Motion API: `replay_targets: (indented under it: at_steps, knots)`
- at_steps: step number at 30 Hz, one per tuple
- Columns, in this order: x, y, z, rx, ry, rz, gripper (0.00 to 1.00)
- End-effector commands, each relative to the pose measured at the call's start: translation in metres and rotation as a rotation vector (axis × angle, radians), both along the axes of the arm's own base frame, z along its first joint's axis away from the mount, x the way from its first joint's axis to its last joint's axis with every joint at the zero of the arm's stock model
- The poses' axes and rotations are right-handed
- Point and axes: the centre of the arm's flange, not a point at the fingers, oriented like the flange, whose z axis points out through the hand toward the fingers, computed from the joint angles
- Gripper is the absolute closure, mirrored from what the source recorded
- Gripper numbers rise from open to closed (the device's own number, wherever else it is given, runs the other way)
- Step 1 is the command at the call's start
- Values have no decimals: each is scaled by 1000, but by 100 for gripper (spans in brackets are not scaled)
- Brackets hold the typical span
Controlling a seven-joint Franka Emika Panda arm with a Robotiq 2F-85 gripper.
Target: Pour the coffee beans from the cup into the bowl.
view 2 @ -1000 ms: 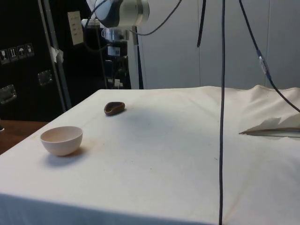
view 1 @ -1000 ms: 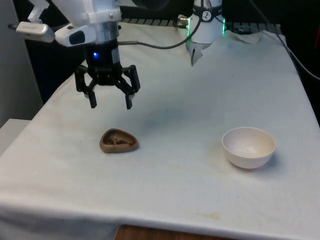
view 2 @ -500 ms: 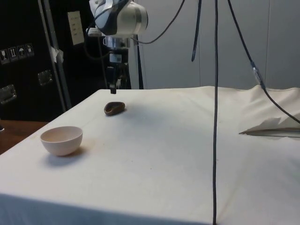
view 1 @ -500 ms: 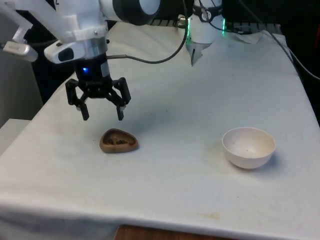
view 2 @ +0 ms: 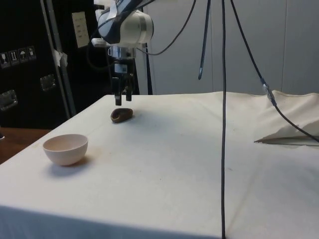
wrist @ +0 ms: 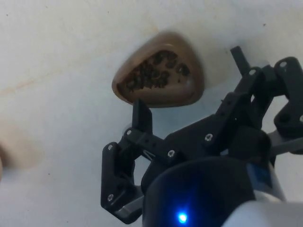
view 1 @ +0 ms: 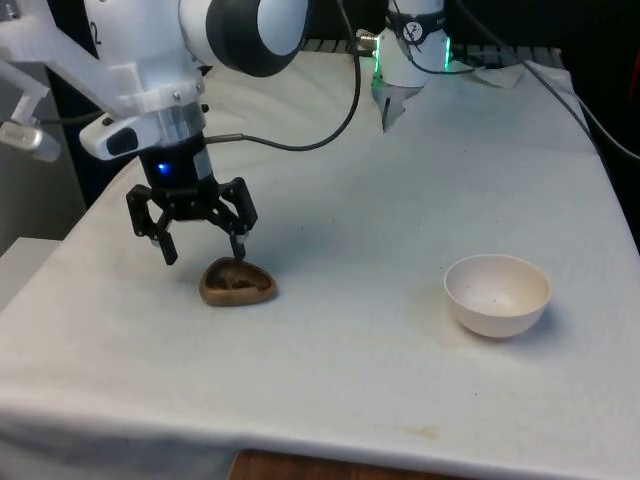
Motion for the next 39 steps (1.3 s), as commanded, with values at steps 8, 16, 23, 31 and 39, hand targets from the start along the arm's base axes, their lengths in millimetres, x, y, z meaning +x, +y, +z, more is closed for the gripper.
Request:
replay_targets:
  at_steps: [8,16,23,31,39]
  knots:
    - [3,1,-13,16,6,9,0]
    - [3,-1,-21,5,7,17,0]
    - [2,-1,-23,-3,11,24,0]
    - [5,0,-28,-6,10,27,0]
    - [5,0,-27,-20,10,28,0]
